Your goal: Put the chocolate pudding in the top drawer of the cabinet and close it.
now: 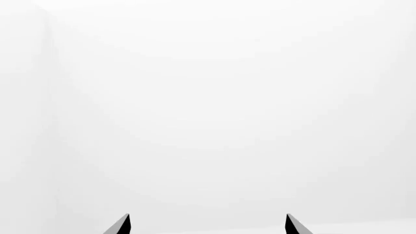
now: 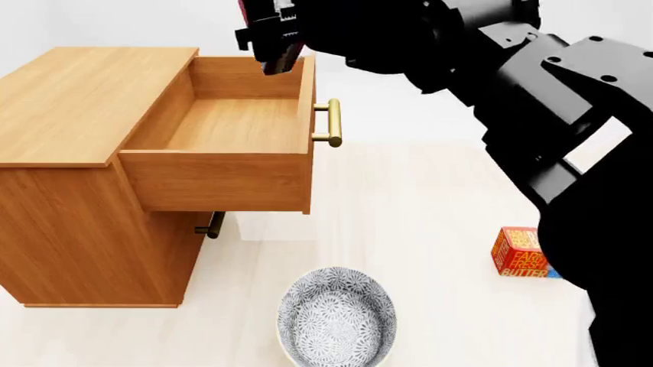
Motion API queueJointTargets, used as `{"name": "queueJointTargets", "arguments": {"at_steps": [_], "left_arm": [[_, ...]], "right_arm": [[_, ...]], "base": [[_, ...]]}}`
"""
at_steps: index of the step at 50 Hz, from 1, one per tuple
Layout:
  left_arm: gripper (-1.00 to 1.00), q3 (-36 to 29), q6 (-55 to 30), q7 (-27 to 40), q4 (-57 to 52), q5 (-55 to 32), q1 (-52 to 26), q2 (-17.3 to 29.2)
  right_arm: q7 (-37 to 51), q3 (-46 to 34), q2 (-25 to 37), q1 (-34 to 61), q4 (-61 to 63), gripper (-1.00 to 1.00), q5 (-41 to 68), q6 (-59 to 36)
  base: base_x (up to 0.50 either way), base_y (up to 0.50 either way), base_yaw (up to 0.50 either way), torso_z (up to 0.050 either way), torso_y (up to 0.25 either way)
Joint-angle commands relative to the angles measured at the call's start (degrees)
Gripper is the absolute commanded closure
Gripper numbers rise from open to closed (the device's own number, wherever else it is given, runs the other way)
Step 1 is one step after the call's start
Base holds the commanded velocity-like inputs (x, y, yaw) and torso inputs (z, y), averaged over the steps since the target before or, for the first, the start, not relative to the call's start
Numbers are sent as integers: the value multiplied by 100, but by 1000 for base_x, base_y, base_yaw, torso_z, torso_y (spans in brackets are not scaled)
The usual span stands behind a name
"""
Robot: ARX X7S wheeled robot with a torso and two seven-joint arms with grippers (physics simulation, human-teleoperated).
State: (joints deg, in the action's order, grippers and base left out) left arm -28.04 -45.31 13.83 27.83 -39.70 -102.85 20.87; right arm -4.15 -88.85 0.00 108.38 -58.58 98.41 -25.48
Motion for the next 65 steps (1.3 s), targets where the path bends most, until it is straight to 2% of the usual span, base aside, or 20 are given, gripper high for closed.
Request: {"name": "queueJointTargets", "arguments": {"at_steps": [1,24,25,28,32,65], "left_arm": [[-100,-9,-61,80,1,10,-15,-2],[-100,-22,-137,156,10,10,-36,-4],[-100,-3,-164,137,-43,-19,-15,56],[-100,223,-480,-174,-653,-355,178,873],[-100,284,-629,-330,-814,-470,170,1178],[-100,274,-595,-349,-910,-470,287,1272]], "right_arm": [[63,-207,0,-134,296,100,212,80],[144,-192,0,-575,497,100,82,5],[152,-192,0,-592,504,100,83,1],[172,-190,0,-636,523,100,81,-15],[182,-191,0,-679,541,100,83,-32],[223,-179,0,-981,604,100,-50,-199]], "base": [[0,0,0,0,0],[0,0,0,0,0],[0,0,0,0,0],[0,0,0,0,0],[0,0,0,0,0],[0,0,0,0,0]]}}
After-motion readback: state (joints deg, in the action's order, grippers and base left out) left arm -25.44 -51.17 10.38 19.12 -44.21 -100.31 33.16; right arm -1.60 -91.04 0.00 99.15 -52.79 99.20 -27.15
